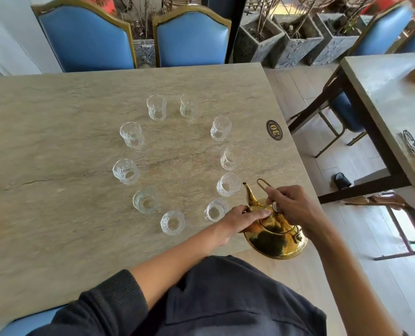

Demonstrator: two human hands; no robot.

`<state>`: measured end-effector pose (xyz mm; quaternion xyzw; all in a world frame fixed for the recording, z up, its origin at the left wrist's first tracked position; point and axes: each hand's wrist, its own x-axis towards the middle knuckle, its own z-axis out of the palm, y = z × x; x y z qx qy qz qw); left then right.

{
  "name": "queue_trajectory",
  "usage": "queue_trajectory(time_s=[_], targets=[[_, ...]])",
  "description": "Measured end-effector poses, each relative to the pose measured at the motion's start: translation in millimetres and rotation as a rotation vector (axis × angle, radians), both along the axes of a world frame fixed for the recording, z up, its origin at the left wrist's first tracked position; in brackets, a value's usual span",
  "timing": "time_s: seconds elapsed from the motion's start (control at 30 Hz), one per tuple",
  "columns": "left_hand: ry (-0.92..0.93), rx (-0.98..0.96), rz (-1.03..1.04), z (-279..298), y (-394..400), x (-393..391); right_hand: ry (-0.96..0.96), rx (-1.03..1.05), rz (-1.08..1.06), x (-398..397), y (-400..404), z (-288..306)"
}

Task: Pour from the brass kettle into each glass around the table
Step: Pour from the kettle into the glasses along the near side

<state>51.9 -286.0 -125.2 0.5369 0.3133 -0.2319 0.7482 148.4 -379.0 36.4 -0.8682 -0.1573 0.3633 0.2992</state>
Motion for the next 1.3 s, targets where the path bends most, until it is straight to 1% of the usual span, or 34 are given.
queue_trajectory(time_s=[0.57,1.3], targets=[[0.032,-0.040,-0.065,3,2,11,0.016,0.016,0.014,13,-9,-13],[0.009,-0.062,-0.041,4,-3,8,0.002,0.037,0.040,8,-17,-10]])
